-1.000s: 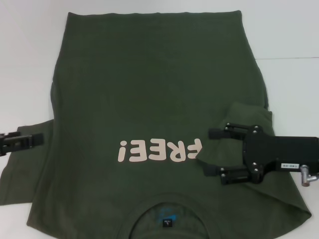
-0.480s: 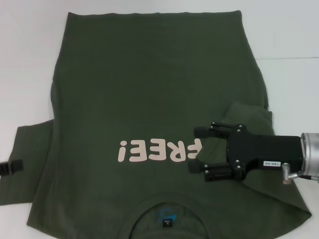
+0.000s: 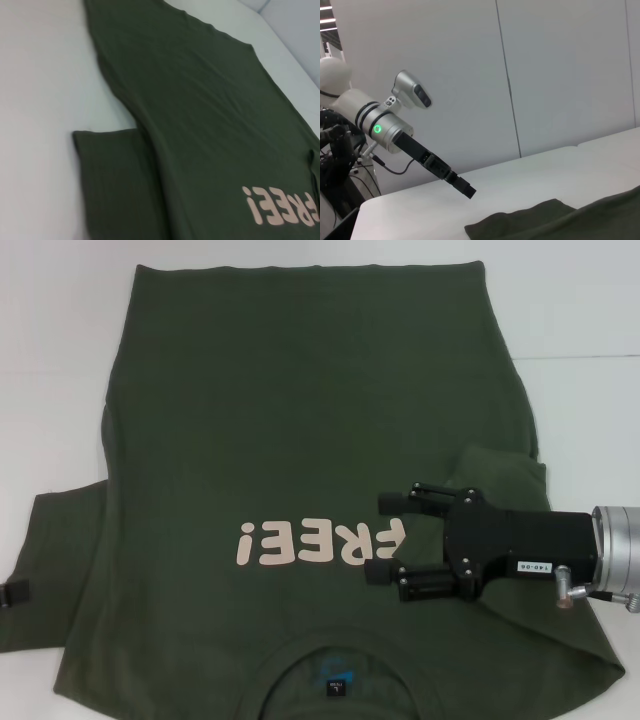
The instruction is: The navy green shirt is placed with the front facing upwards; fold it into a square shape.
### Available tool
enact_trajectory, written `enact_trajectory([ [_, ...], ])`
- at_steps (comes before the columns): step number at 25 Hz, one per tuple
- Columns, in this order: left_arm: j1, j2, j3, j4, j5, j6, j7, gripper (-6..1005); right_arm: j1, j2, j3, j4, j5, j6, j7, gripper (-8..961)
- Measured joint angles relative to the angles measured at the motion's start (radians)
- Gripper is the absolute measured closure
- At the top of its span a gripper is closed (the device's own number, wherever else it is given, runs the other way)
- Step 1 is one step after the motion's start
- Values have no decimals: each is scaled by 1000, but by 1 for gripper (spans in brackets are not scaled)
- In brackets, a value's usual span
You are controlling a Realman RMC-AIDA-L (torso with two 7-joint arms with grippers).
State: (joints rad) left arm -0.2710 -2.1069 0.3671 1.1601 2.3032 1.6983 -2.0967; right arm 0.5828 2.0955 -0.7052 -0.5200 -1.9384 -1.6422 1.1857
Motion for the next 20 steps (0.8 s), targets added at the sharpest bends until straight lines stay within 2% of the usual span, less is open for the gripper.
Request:
enact_trajectory([
  [3, -1, 18, -12, -38, 2, -16, 1, 149, 2, 0, 0, 5, 1, 4, 0, 42],
  [7, -2, 26, -19, -73, 19, -31, -12, 149, 8, 0, -1, 19, 1, 9, 1, 46],
  [13, -14, 29, -23, -98, 67, -47, -48, 149, 11, 0, -1, 26, 1, 12, 3, 91],
  [20, -21, 29, -23, -99, 69, -61, -71, 150, 11, 0, -2, 29, 1, 13, 7, 91],
])
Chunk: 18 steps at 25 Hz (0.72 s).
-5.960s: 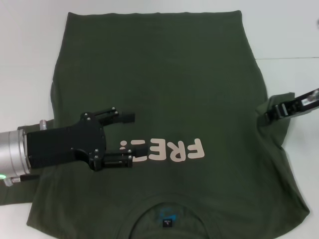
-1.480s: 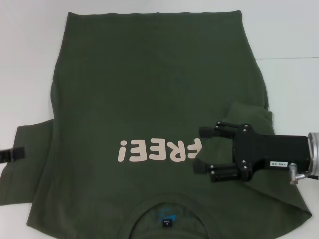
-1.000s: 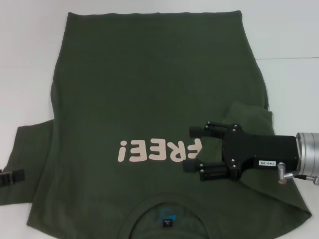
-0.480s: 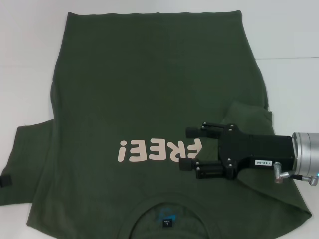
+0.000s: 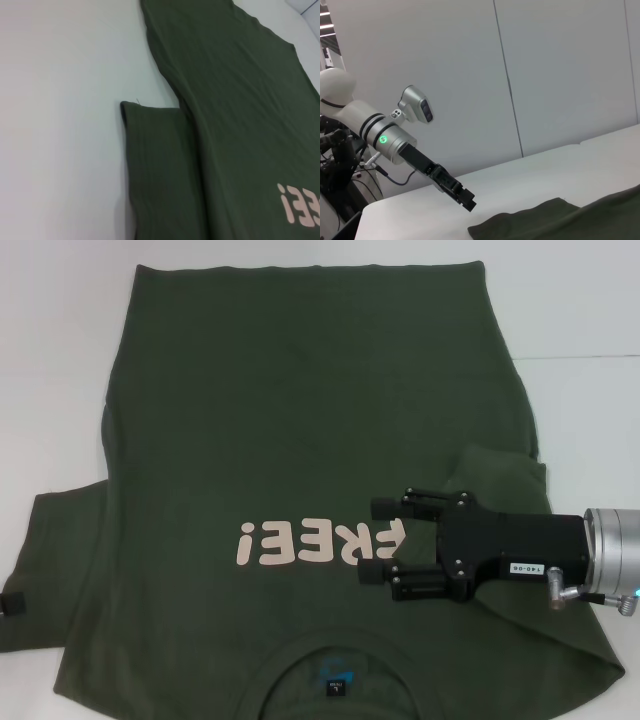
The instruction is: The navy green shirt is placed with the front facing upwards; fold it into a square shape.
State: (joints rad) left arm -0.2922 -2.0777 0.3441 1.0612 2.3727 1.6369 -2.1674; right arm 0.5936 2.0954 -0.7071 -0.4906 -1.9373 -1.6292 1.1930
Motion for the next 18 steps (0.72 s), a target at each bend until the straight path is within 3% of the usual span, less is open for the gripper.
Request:
enact_trajectory([
  [18, -25, -3, 9, -3, 87, -41, -82, 150, 0, 0, 0, 3, 0, 7, 11, 91],
])
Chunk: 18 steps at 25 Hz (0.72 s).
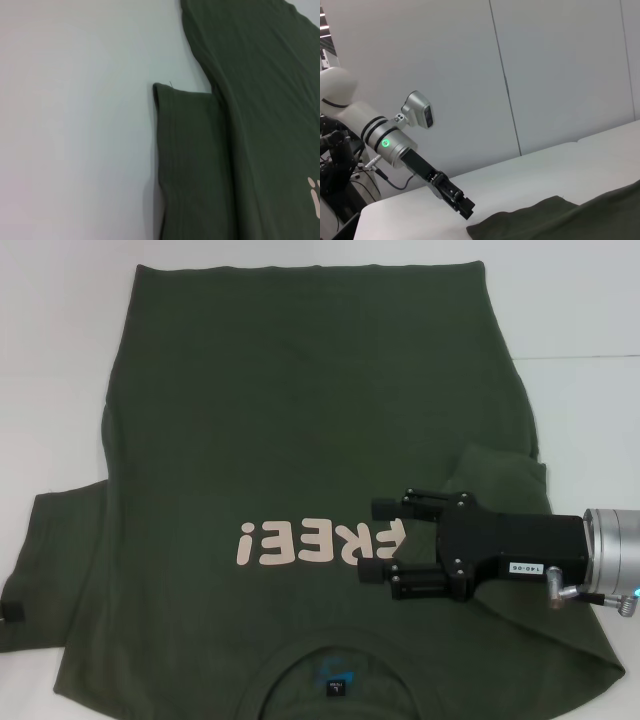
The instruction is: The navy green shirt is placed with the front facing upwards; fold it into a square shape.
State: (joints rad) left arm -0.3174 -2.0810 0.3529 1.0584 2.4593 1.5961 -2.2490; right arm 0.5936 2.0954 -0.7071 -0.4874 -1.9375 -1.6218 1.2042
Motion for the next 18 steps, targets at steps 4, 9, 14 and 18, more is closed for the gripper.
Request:
enact_trajectory([
  [4, -21, -3, 2, -11, 32, 0, -8, 150, 0, 0, 1, 0, 0, 0, 0, 91],
  [9, -39, -5, 3, -19, 44, -10, -11, 151, -1, 0, 6, 0, 0, 0, 0, 90],
  [14, -42, -1, 3, -20, 53, -22, -14, 151, -4, 0, 8, 0, 0, 0, 0, 90],
  [18, -42, 1, 3, -20, 90, -24, -23, 151, -1, 0, 9, 6, 0, 2, 0, 90],
])
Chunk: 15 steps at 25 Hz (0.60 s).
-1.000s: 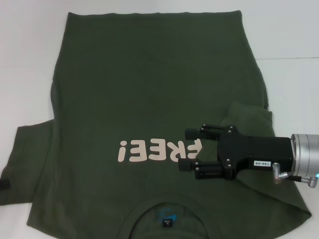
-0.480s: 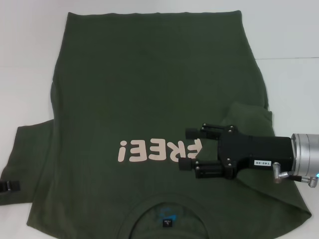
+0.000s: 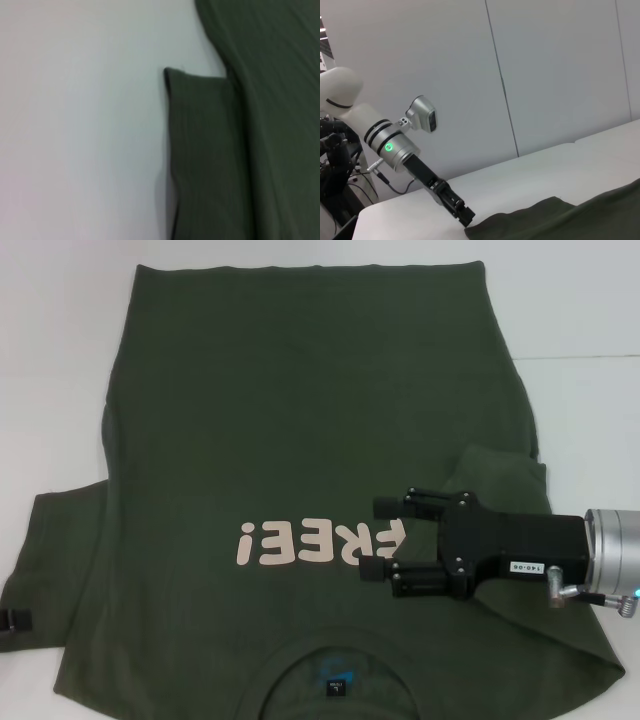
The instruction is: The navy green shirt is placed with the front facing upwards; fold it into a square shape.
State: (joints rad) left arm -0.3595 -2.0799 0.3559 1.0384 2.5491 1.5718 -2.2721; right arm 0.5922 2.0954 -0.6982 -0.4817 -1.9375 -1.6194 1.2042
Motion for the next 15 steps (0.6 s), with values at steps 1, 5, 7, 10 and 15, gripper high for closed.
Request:
enact_trajectory([
  [1, 0, 0, 0, 0, 4, 0, -1, 151, 1, 0, 0, 1, 0, 3, 0, 90],
  [5, -3, 0, -1, 0, 5, 0, -1, 151, 8, 0, -5, 2, 0, 15, 0, 90],
  [7, -5, 0, 0, 0, 5, 0, -1, 151, 11, 0, -6, 3, 0, 16, 0, 90],
  [10, -7, 0, 0, 0, 5, -4, -1, 152, 12, 0, -6, 3, 0, 17, 0, 90],
  [15, -8, -1, 0, -1, 5, -15, -1, 152, 12, 0, -4, 3, 0, 25, 0, 90],
])
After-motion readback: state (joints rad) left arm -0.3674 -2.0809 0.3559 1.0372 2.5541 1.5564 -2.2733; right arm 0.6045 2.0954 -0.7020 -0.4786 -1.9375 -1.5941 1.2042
